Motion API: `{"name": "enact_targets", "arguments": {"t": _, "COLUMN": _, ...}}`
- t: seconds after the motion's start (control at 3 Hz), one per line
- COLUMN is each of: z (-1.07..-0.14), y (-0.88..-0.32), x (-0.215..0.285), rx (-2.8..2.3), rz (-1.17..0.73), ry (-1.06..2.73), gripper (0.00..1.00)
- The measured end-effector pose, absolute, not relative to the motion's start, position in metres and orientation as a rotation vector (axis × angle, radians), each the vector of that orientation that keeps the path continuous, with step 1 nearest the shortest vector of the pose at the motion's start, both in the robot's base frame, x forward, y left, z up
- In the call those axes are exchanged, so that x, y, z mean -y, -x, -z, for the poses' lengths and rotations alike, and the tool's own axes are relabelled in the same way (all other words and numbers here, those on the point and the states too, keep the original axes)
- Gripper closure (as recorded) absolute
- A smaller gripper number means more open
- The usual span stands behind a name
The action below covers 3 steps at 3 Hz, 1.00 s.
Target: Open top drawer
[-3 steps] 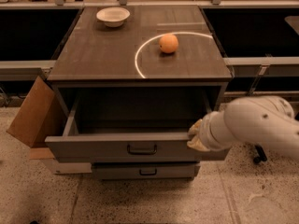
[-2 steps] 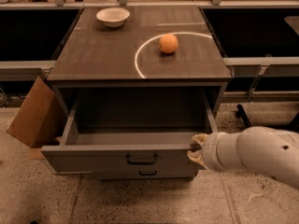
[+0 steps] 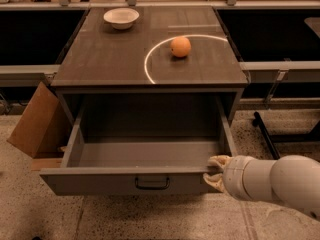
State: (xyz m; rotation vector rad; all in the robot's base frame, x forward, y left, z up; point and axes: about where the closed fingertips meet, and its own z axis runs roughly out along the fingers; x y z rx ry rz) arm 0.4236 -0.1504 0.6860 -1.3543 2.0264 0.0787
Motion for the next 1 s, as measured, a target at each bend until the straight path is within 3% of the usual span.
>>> {"name": "enact_targets", "arguments": {"t": 1.0, "z": -0.6896, "y": -0.4231, "x": 0.1480, "rx": -2.020, "rz": -0.070, "ry": 1.363, "gripper": 0.15}}
